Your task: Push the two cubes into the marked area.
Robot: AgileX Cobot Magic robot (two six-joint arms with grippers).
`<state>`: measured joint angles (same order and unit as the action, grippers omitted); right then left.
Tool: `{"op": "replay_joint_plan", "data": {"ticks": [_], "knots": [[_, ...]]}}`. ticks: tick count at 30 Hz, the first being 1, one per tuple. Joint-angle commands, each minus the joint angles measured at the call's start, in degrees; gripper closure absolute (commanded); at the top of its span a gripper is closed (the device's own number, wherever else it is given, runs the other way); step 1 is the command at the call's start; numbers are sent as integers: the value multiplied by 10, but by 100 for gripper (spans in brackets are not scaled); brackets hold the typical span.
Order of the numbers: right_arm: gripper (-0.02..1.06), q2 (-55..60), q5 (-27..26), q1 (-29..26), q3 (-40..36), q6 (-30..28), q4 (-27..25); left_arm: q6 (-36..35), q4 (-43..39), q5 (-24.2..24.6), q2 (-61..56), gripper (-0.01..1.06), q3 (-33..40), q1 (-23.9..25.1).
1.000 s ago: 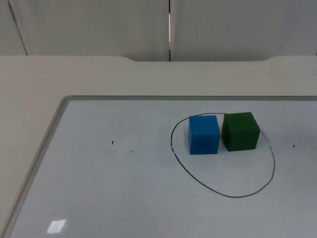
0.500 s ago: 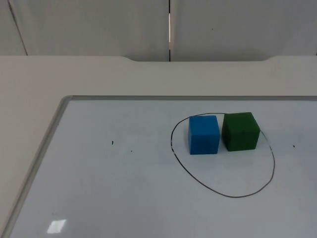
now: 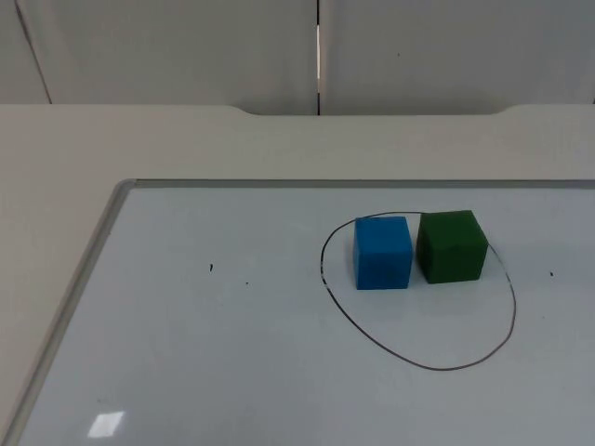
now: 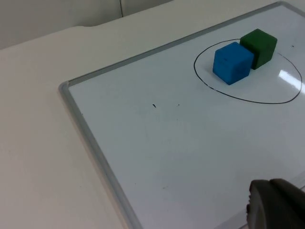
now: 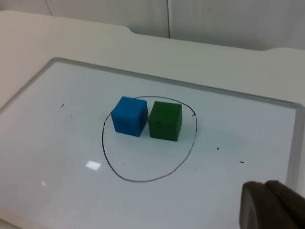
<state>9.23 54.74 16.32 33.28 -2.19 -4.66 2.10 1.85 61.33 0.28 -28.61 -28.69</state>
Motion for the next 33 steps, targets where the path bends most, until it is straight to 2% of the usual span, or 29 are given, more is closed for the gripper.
{"op": "replay_joint_plan", "data": {"ticks": [1, 13, 24, 33], "knots": [[105, -17, 27, 2, -3, -23, 2, 2, 2, 3, -3, 105, 2, 1], [105, -92, 43, 2, -24, -49, 1, 2, -10, 3, -3, 105, 2, 1], [105, -92, 72, 2, -38, -49, 3, 2, -11, 3, -3, 105, 2, 1], [105, -92, 71, 2, -36, -3, 33, 2, -13, 3, -3, 105, 2, 1]]}}
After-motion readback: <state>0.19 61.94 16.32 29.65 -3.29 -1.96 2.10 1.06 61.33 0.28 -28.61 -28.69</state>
